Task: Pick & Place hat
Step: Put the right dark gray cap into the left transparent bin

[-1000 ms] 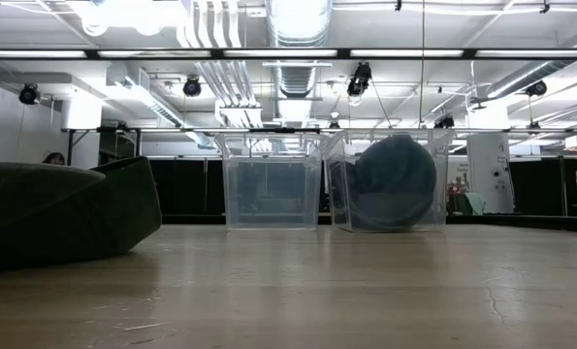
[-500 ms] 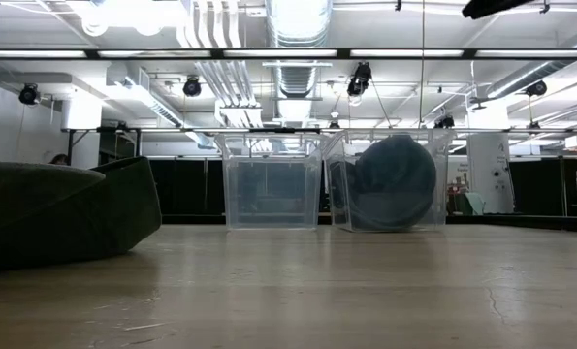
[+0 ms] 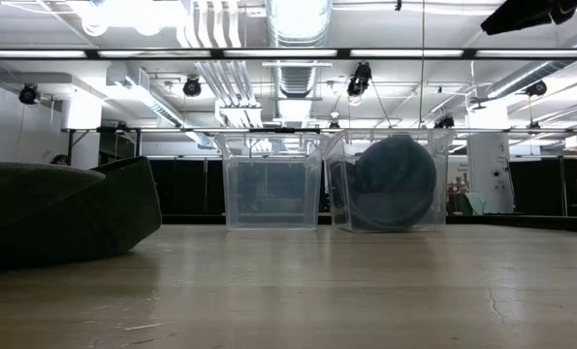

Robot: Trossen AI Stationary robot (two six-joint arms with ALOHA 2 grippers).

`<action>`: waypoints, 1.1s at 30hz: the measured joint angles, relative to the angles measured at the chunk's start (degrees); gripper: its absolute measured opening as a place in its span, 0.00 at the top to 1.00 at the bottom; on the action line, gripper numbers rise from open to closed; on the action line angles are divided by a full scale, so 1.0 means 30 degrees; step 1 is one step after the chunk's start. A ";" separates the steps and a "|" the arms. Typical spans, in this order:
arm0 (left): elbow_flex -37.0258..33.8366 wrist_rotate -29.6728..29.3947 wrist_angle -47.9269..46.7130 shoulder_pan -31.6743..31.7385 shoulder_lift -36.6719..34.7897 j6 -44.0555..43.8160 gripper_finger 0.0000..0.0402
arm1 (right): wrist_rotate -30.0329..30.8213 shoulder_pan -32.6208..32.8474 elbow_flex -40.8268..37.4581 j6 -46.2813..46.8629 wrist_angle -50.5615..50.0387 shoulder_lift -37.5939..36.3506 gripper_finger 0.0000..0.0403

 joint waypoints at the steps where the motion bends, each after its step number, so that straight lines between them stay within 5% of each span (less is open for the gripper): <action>1: -0.0042 -0.0178 0.0003 0.0000 0.0000 -0.0005 0.99 | -0.0022 0.0000 -0.0206 -0.0731 0.0738 -0.0497 0.56; 14: -0.0060 -0.3471 0.0021 -0.0135 0.1131 0.0066 0.99 | -0.5970 -0.0044 -0.3787 -1.5396 1.5857 -0.5804 0.56; 24: 0.0173 -1.2446 -0.6528 -0.0197 0.3070 -0.2147 0.99 | -0.9320 -0.0051 -0.5962 -1.6446 1.7238 -0.9274 0.56; 33: 0.2846 -1.6931 -1.6108 -0.0176 0.3057 -0.3507 0.99 | -0.9014 -0.0051 -0.6613 -1.6295 1.7371 -1.0421 0.56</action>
